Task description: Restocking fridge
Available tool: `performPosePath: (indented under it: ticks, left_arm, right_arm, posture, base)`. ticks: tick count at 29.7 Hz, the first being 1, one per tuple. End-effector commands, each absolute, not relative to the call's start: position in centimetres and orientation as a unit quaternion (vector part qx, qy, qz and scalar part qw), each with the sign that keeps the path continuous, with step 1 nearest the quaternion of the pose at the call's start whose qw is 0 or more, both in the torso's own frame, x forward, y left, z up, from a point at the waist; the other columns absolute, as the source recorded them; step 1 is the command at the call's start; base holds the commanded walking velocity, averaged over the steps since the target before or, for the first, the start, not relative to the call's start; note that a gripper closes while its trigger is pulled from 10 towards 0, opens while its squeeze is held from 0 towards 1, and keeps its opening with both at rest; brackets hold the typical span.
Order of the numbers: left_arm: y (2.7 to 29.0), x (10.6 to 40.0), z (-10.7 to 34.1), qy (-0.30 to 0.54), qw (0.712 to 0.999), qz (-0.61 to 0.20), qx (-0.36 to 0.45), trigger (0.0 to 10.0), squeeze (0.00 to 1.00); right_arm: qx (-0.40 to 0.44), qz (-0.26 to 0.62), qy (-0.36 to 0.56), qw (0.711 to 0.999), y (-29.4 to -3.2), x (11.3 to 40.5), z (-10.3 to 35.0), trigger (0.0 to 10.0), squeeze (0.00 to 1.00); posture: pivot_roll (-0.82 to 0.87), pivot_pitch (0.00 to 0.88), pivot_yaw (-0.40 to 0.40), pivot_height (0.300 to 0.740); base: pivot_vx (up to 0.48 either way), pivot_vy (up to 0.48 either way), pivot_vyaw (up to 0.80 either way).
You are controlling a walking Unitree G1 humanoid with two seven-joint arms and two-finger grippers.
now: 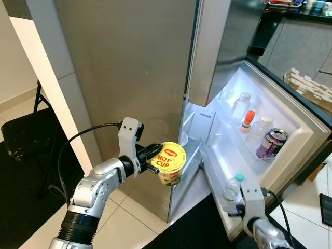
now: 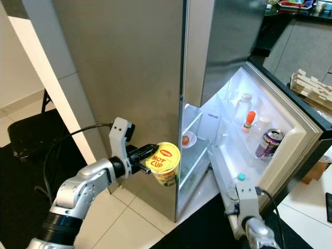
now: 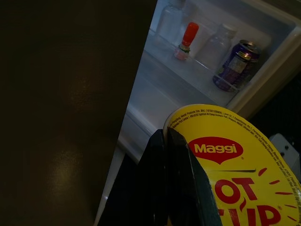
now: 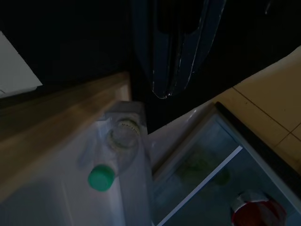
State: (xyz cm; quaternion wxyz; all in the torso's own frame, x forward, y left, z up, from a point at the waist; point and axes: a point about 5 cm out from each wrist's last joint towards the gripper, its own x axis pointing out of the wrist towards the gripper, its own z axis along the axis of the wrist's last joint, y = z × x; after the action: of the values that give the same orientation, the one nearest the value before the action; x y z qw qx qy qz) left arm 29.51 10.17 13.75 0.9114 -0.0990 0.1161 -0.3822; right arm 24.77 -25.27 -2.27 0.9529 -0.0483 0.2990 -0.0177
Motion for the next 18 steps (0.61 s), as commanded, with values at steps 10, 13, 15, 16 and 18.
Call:
performPosePath:
  ticks: [10, 13, 15, 16, 18]
  left_arm:
    - [9.7, 29.2, 13.7, 0.114, 0.909, -0.390, -0.099, 10.0, 0.00]
    - [9.7, 29.2, 13.7, 0.113, 0.908, -0.390, -0.100, 10.0, 0.00]
    - [9.7, 29.2, 13.7, 0.113, 0.908, -0.390, -0.100, 10.0, 0.00]
    - [9.7, 29.2, 13.7, 0.113, 0.908, -0.390, -0.100, 10.0, 0.00]
    - [9.7, 29.2, 13.7, 0.113, 0.908, -0.391, -0.101, 10.0, 0.00]
  right_arm:
    - [-0.024, 0.007, 0.227, 0.974, -24.8, 27.9, 0.6, 10.0, 0.00]
    - [-0.025, 0.018, 0.213, 0.977, -24.5, 28.5, 1.2, 10.0, 0.00]
    - [-0.025, 0.018, 0.213, 0.977, -24.5, 28.5, 1.2, 10.0, 0.00]
    - [-0.025, 0.018, 0.213, 0.977, -24.5, 28.5, 1.2, 10.0, 0.00]
    - [-0.028, 0.031, 0.199, 0.979, -24.2, 29.1, 1.8, 10.0, 0.00]
  posture:
    - [0.05, 0.013, -0.004, 0.740]
    - [0.05, 0.013, -0.004, 0.740]
    - [0.05, 0.013, -0.004, 0.740]
    - [0.05, 0.013, -0.004, 0.740]
    - [0.05, 0.012, -0.003, 0.740]
  base:
    - [0.000, 0.000, -0.72]
    - [0.000, 0.000, -0.21]
    - [0.000, 0.000, 0.00]
    - [0.000, 0.000, 0.00]
    - [0.000, 0.000, 0.00]
